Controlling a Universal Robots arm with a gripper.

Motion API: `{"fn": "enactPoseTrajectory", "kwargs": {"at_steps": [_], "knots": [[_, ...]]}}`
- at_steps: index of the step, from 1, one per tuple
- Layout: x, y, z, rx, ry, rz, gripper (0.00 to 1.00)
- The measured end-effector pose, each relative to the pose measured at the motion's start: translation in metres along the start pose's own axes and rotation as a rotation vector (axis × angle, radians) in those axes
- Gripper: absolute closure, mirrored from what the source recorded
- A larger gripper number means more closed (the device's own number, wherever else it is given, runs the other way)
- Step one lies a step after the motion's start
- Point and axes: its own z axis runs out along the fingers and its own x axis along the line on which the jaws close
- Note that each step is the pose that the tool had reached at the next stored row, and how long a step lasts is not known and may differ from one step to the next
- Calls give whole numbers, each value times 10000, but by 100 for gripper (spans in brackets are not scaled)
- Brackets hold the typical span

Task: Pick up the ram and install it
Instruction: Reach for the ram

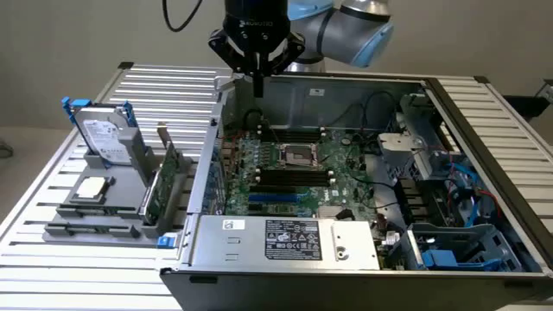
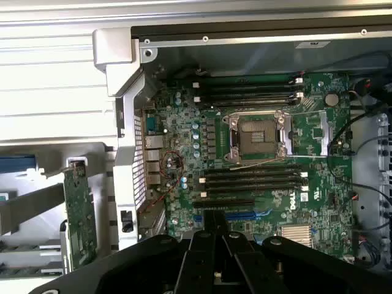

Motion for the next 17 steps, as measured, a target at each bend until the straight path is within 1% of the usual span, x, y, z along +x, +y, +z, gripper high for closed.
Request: {"fn": "enactPoseTrajectory", "kwargs": {"at_steps": [14,15,17], "knots": [[1,0,0,0,0,-1,89],[12,-1,-1,2,1,1,89],[83,-6,-1,3,20,1,89]]}}
